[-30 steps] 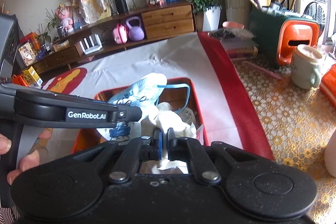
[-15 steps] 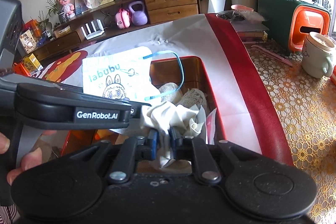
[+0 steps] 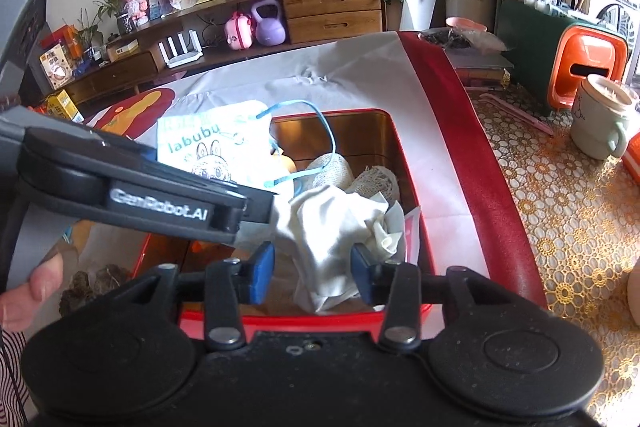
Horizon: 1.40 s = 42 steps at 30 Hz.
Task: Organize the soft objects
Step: 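Lower the mask and cloth into the tin and open both tools, then withdraw both tools from the tin toward the gloves and bracelet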
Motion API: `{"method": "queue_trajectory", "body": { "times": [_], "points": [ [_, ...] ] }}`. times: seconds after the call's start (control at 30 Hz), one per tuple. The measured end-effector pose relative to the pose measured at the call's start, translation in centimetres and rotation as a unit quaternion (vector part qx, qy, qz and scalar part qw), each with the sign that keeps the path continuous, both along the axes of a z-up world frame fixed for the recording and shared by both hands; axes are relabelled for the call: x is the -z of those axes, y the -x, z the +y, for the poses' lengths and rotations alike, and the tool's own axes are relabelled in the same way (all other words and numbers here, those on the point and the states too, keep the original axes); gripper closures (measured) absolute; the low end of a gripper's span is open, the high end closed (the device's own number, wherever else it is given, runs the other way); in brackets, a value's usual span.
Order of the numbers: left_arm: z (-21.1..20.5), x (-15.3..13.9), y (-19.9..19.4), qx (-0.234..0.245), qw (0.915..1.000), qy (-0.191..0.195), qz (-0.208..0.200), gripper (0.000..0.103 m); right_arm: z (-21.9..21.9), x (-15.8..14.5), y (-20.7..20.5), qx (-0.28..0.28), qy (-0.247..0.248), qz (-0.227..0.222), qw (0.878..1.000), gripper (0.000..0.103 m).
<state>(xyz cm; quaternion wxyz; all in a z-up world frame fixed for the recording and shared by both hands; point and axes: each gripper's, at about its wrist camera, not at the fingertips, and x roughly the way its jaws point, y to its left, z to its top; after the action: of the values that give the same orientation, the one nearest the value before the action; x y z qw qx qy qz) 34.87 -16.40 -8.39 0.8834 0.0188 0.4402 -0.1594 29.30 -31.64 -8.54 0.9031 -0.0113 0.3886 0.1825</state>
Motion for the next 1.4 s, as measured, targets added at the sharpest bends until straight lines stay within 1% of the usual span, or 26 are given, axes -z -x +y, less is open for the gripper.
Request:
{"method": "queue_trajectory", "body": {
  "times": [0.1,0.17,0.23,0.33,0.37,0.43,0.53,0.73,0.93,1.1,1.17,1.3,1.4],
  "points": [
    [0.1,-0.6,0.4,0.001,1.0000,0.000,0.000,0.027,0.0,-0.4,0.4,-0.001,0.004,-0.001,1.000,0.056],
    [0.2,-1.1,0.8,0.001,1.0000,-0.001,-0.004,0.027,0.0,-0.8,0.8,-0.003,0.006,-0.008,1.000,0.045],
    [0.3,-1.6,1.2,0.004,1.0000,-0.006,-0.005,0.027,0.0,-1.4,1.3,-0.003,0.008,-0.015,1.000,0.040],
    [0.5,-2.2,1.9,0.005,1.0000,-0.006,-0.005,0.027,-0.1,-2.1,2.0,-0.005,0.009,-0.021,1.000,0.037],
    [0.7,-2.3,2.1,0.005,1.0000,-0.003,-0.004,0.024,-0.1,-2.4,2.2,-0.005,0.009,-0.023,1.000,0.035],
    [1.0,-2.8,2.7,0.005,1.0000,0.000,-0.005,0.021,-0.2,-2.7,2.7,-0.004,0.008,-0.026,1.000,0.034],
    [1.6,-3.5,4.0,0.007,0.9999,0.002,-0.011,0.021,-0.3,-3.5,3.6,-0.005,0.005,-0.029,1.000,0.033],
    [3.3,-5.1,6.9,0.003,0.9996,0.009,-0.028,0.021,-0.3,-5.1,5.6,-0.004,-0.007,-0.042,0.999,0.025],
    [5.5,-6.4,10.3,-0.007,0.9989,0.017,-0.044,0.021,0.7,-6.6,7.8,-0.011,-0.014,-0.053,0.998,0.021],
    [7.8,-7.5,13.6,-0.014,0.9975,0.020,-0.066,0.021,2.1,-7.6,9.6,-0.021,-0.020,-0.060,0.998,0.016],
    [8.8,-7.9,14.8,-0.020,0.9969,0.026,-0.072,0.021,2.8,-8.0,10.4,-0.024,-0.026,-0.066,0.997,0.010],
    [11.4,-8.5,16.9,-0.038,0.9957,0.028,-0.080,0.021,4.2,-8.6,11.8,-0.036,-0.034,-0.073,0.996,0.003],
    [13.6,-8.6,18.4,-0.053,0.9948,0.032,-0.080,0.016,5.7,-8.7,12.7,-0.049,-0.033,-0.078,0.995,0.001]
  ]
}}
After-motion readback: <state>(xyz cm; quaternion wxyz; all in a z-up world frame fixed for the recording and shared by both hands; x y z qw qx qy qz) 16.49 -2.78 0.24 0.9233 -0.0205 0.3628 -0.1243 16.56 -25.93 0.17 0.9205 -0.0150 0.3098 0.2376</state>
